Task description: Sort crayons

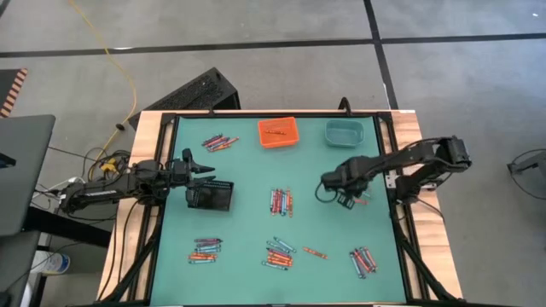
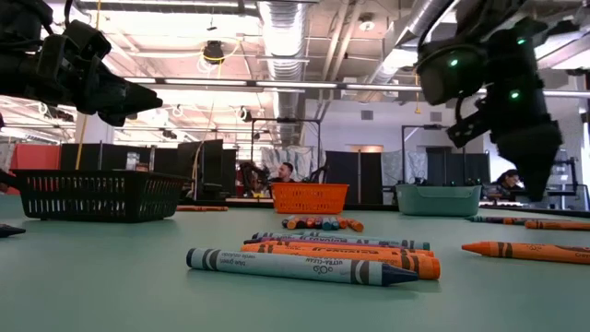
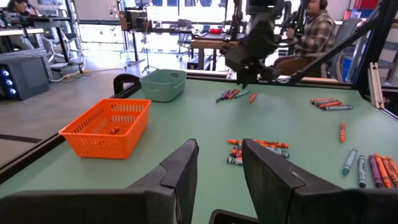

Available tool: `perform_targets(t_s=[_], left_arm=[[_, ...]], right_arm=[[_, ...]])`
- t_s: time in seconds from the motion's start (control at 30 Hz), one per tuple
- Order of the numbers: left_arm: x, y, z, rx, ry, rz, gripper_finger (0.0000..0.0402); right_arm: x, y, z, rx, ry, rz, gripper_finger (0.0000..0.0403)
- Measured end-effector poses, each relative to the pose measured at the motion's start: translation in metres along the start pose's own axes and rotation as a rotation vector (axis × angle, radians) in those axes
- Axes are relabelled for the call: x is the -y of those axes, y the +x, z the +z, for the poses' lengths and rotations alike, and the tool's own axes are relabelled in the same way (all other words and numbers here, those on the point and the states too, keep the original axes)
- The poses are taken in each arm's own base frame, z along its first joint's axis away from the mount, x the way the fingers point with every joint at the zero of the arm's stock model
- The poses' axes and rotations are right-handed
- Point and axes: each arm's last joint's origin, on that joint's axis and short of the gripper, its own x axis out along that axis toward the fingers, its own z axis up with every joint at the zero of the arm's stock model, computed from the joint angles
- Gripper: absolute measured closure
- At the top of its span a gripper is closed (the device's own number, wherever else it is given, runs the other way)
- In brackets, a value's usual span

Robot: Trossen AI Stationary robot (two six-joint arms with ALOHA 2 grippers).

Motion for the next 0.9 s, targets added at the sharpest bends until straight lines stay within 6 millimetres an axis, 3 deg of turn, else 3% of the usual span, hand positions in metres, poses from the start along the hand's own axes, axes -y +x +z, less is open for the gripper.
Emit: perform_targets(t_s=[0.4,0.67,0.9], left_arm=[[0.0,0.0,0.0,0.0,0.0,0.0,0.0286],[0.0,0.0,0.0,0.0,0.0,0.0,0.0286],[0.0,0.0,0.0,0.0,0.0,-0.001,0.0286]], right_arm=[[0.003,0.003,0.002,-0.01,-0.013,0.01,0.0317],[0.007,0.034,-0.014,-0.091,-0.04,-0.013,0.0317],[0.003,0.044,-0.014,-0.071,-0.088,0.071,0.0317]])
